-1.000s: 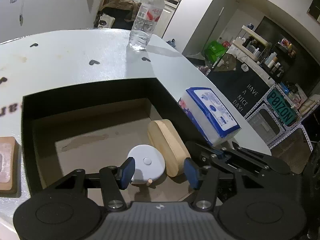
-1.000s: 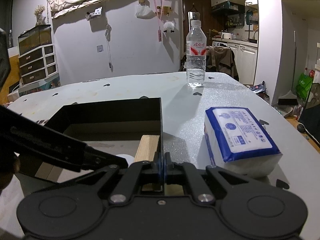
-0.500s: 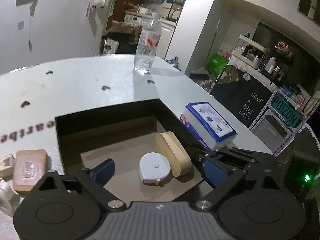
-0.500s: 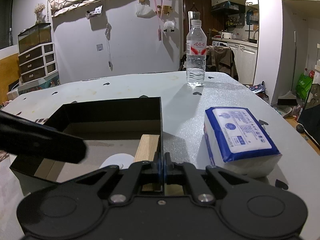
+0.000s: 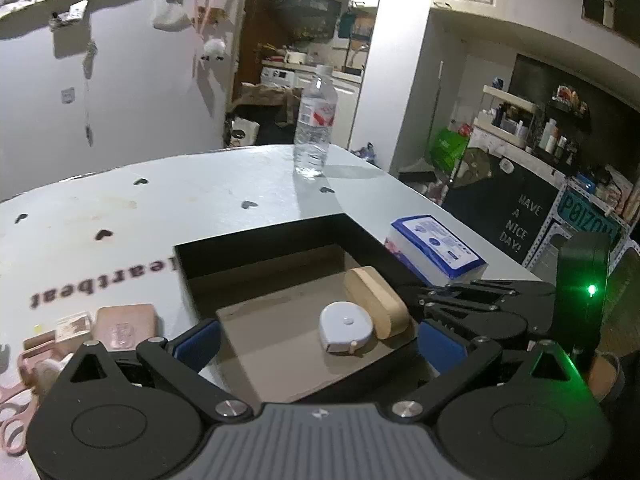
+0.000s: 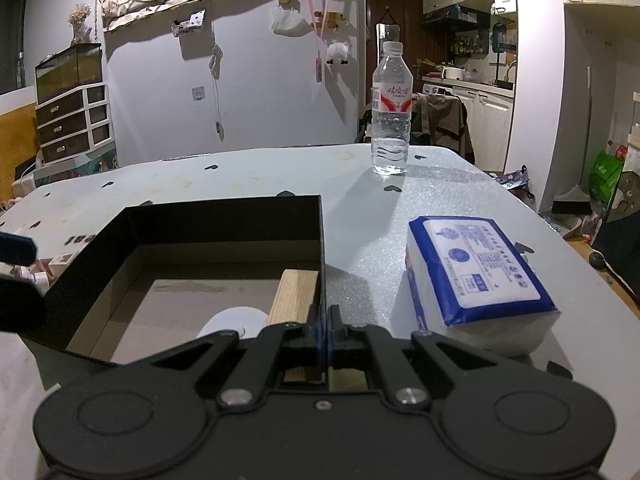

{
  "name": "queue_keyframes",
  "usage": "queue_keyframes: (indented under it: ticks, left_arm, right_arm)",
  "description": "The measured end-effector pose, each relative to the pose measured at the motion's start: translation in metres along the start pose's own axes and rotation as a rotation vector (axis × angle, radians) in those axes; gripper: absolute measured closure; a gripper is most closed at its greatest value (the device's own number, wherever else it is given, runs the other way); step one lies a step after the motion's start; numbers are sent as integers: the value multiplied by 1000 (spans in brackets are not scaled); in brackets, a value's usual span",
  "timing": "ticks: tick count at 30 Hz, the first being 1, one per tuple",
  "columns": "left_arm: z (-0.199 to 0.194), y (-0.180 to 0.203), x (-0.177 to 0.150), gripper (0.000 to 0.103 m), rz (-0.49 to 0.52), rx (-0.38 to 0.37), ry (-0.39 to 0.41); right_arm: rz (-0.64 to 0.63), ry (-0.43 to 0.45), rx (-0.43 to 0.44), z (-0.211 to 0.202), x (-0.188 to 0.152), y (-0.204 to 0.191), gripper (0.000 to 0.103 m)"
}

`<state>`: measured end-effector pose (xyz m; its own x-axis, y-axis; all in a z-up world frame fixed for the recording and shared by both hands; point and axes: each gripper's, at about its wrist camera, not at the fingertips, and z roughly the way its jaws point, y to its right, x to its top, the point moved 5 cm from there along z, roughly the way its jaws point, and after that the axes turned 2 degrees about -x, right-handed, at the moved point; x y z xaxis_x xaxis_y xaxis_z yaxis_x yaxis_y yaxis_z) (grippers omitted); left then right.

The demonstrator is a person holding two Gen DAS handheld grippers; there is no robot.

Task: Organize rigid objects
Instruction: 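Move the left tool to the white plug charger and grasp it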

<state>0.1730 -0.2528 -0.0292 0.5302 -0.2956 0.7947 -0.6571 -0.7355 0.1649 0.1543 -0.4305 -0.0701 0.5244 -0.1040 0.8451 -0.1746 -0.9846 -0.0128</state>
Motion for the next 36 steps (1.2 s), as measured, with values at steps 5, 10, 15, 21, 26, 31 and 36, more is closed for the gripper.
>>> queue_keyframes:
  ticks: [5, 10, 15, 21, 26, 31, 36]
  left_arm:
    - [-17, -7, -11, 0, 7, 43, 36]
    - [-31, -22, -24, 0, -11, 89, 65]
    - [-43, -41, -39, 0, -33, 140, 95]
    - [-51, -63, -58, 0, -68, 186, 127]
    - [-53, -77, -68, 0, -90, 208, 156]
    - [-47, -84, -78, 4, -31, 167, 148]
    - [-31, -97, -86, 17, -18, 144, 95]
  right_arm:
    - [8, -2, 2, -3, 0, 2, 99]
    - [14, 5, 3, -6, -1, 5, 98]
    - [18, 10, 6, -8, -1, 5, 98]
    - [29, 12, 0, -11, -1, 6, 94]
    - [25, 22, -5, -15, -1, 5, 93]
    - [35, 32, 5, -16, -1, 6, 94]
    - [40, 40, 9, -18, -2, 6, 94]
